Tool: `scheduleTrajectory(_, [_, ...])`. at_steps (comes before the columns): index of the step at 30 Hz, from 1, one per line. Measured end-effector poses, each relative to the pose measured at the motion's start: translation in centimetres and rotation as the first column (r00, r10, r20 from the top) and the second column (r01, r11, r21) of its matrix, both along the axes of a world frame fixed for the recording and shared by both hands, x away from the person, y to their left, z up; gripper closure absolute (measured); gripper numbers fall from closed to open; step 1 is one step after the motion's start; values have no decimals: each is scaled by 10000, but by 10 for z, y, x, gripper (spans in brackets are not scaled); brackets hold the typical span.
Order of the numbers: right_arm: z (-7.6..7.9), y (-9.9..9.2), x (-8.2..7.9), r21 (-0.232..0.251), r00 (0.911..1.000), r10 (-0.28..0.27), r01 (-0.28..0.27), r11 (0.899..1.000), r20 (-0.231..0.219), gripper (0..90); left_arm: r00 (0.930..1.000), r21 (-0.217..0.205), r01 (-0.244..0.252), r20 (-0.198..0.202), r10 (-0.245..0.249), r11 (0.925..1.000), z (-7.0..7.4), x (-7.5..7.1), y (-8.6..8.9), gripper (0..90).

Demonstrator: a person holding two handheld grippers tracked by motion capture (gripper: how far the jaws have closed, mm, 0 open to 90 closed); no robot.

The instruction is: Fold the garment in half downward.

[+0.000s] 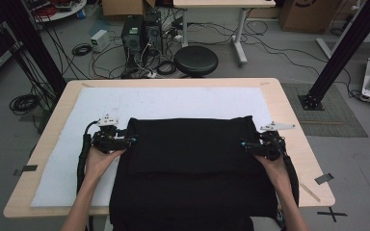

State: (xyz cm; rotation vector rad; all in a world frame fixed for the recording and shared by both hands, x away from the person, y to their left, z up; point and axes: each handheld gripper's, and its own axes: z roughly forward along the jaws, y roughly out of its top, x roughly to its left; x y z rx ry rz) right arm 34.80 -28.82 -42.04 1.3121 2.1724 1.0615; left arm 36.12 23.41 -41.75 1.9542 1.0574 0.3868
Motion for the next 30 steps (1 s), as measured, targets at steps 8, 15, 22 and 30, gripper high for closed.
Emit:
scheduleTrajectory(8, [-5, -19, -39, 277, 10000, 96, -96, 9996, -10, 308, 9975, -111, 703, -46, -704, 9975, -5, -29, -7, 388])
scheduleTrajectory(15, [-11, -32, -64, 352, 9999, 106, -104, 9993, -48, 367, 9951, -44, 904, -399, -905, 9959, -15, -44, -11, 410])
scheduleTrajectory(22, [-17, -35, -79, 432, 10000, 1, 3, 9991, -92, 382, 9939, 1, 970, -527, -968, 9953, -18, -60, -6, 414])
scheduleTrajectory(30, [-22, -27, -79, 272, 9996, 198, -193, 9994, -180, 416, 9906, 186, 1153, -761, -1136, 9932, -26, -67, -7, 507])
